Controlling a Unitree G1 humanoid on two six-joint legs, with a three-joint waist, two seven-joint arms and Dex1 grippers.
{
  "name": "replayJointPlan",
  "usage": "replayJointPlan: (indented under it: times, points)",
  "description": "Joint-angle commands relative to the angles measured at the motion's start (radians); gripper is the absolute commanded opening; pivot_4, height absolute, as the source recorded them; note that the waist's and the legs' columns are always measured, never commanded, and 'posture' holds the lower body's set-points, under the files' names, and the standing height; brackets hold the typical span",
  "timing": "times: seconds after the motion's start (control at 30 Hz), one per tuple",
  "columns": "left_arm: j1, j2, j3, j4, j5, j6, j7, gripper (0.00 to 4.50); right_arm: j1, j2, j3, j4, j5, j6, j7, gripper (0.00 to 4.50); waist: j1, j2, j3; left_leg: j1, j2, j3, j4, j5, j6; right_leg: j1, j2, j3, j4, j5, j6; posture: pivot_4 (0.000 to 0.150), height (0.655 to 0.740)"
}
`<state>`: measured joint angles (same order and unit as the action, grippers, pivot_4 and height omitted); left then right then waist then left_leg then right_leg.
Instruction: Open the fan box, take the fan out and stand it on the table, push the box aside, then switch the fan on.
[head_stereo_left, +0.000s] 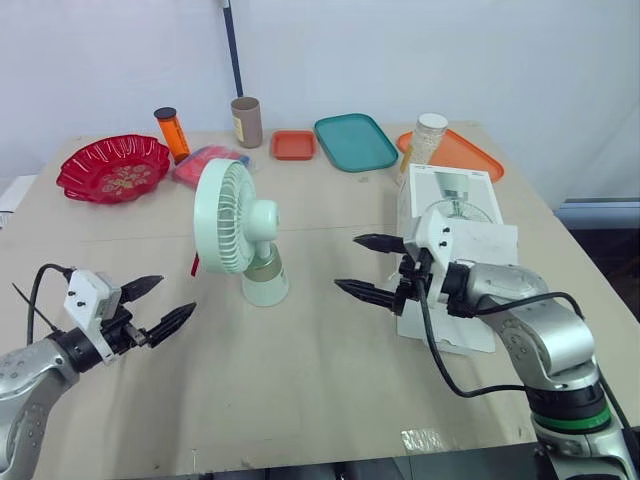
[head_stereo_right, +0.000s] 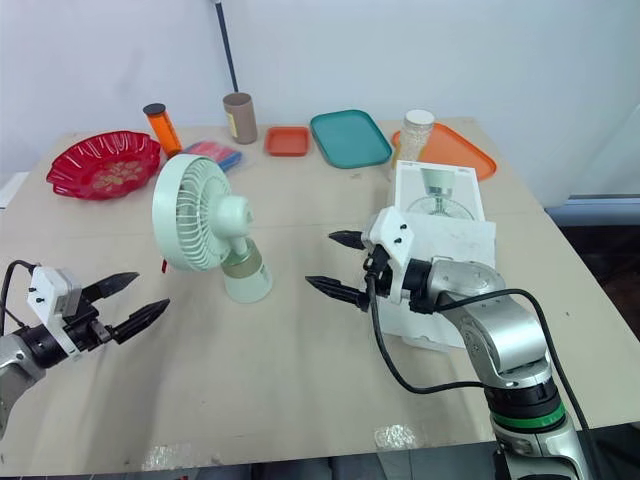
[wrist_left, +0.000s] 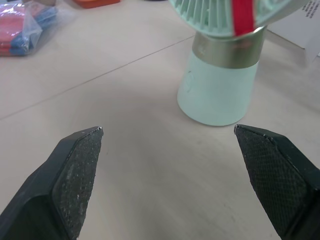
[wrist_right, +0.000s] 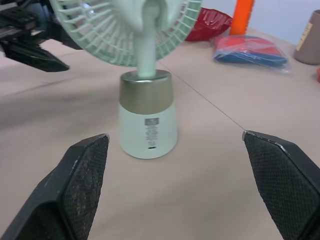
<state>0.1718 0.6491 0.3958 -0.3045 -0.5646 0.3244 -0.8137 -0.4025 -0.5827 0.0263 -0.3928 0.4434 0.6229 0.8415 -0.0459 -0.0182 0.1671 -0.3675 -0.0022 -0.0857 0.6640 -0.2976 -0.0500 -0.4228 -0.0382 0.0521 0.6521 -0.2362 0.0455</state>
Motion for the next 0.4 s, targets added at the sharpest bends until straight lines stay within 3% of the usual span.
replayJointPlan:
  times: [0.03, 0.4]
  points:
    - [-0.018, 0.002, 0.023, -0.012, 0.001, -0.024, 0.011, 4.5, -0.021, 0.006, 0.007, 0.003, -0.007, -0.028, -0.011, 4.38, 0.0, 0.0, 0.0, 0.0, 0.0, 0.0, 0.0, 0.0, 0.0, 0.0, 0.0, 0.0, 0.0, 0.0, 0.0, 0.15, 0.74]
    - [-0.057, -0.012, -0.006, 0.001, 0.039, -0.049, 0.032, 4.5, -0.033, 0.008, 0.024, 0.055, -0.025, -0.068, -0.002, 4.38, 0.0, 0.0, 0.0, 0.0, 0.0, 0.0, 0.0, 0.0, 0.0, 0.0, 0.0, 0.0, 0.0, 0.0, 0.0, 0.15, 0.74]
